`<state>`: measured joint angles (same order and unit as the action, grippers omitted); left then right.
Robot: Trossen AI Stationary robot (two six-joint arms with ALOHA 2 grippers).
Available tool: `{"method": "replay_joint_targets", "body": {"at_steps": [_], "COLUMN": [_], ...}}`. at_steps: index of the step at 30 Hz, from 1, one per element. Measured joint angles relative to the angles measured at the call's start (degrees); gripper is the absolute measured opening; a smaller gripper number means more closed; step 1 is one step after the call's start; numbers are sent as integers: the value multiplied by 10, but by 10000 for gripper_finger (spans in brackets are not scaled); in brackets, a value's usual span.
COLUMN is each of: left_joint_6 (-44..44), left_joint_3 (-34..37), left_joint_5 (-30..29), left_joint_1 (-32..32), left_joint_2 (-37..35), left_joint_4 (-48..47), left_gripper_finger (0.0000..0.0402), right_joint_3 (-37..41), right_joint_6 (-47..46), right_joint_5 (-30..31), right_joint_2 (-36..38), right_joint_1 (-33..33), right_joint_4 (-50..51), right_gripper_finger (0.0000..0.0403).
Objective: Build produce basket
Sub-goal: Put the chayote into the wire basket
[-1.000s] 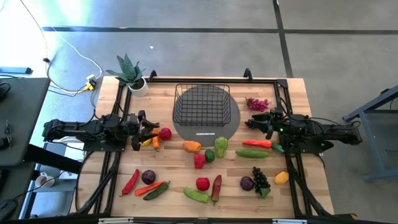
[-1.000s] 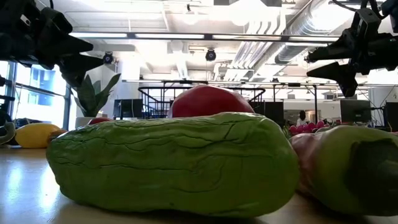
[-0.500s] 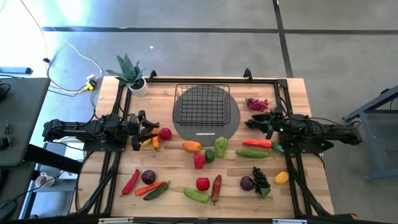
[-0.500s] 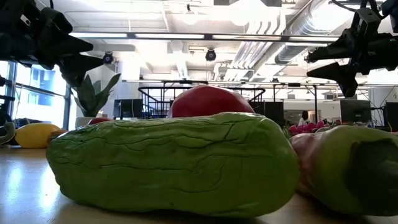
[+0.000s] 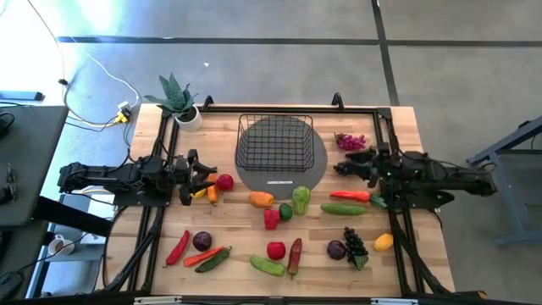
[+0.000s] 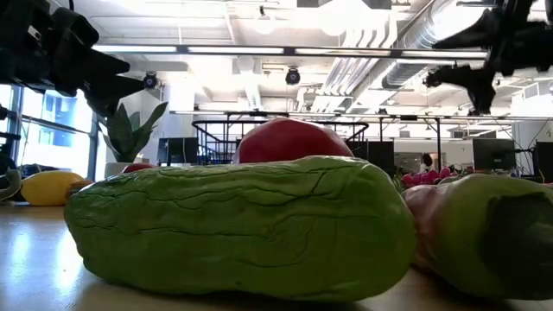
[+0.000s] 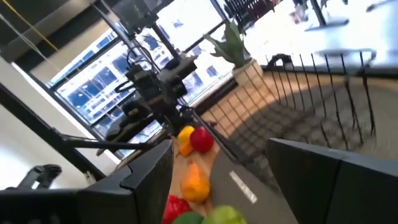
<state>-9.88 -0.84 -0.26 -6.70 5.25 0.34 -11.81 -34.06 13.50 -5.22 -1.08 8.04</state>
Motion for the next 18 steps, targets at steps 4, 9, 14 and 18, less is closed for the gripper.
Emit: {"method": "replay_joint_targets", "body": {"at_steps": [4,9,14,18], "left_joint_6": [0,-62,-199,-297], "left_joint_3": [0,0,0,0], "left_joint_5": [0,0,0,0], "left_joint_1": [0,0,0,0], "left_joint_2": [0,0,0,0], "left_joint_4": [0,0,0,0], "left_gripper_finger": [200,200,200,200], "right_joint_3": [-60,-153,-237,-296], "right_joint_6": [28,23,5,6], "right_joint_5": [3,13,13,1], "right_joint_2": [-54,-136,-223,-292], "right_joint_1": [0,0,0,0], "right_joint_4": [34,173,284,344], "right_gripper_finger": [240,240,240,240]}}
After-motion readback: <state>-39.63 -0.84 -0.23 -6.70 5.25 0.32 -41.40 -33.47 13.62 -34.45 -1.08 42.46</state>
